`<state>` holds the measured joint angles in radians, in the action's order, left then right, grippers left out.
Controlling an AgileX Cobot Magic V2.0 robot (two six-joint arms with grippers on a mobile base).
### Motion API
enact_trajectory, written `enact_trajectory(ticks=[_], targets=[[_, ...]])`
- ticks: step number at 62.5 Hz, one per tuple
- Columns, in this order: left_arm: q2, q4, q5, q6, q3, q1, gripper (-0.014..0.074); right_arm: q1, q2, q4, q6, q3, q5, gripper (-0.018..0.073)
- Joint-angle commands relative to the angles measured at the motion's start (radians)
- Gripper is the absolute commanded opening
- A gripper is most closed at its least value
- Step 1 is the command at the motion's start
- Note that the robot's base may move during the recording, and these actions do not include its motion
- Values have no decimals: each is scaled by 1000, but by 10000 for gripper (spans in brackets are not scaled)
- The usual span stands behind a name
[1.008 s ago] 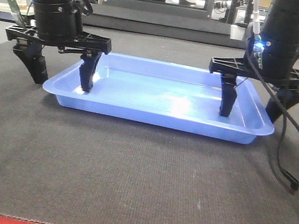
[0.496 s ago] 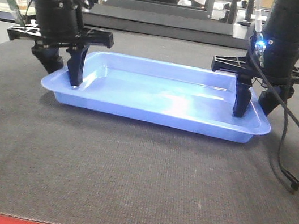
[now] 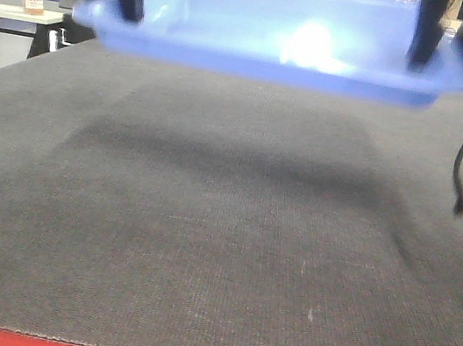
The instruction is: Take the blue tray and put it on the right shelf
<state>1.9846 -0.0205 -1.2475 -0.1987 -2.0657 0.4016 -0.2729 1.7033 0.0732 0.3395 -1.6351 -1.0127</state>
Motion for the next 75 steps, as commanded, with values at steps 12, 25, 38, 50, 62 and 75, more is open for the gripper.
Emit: enact_trajectory(ticks=[12,25,38,50,62,75], targets=[[-190,37,-19,-9,-69,73,-46,-8,-273,37,-20,-36,-7,57],[-252,37,-70,-3,-69,102,-46,-11,-342,39,-20,-19,-50,57],[-296,36,-90,24,-35,119,-46,-71,-370,45,-20,96,-50,57],[-366,39,-90,24,77,147,-46,-128,-389,45,-19,143,-45,57],[-444,43,-90,24,186,176,-46,-148,-436,42,-18,143,-28,57],[-517,45,-90,17,229,204,-46,-148,-515,42,-18,143,-27,57]])
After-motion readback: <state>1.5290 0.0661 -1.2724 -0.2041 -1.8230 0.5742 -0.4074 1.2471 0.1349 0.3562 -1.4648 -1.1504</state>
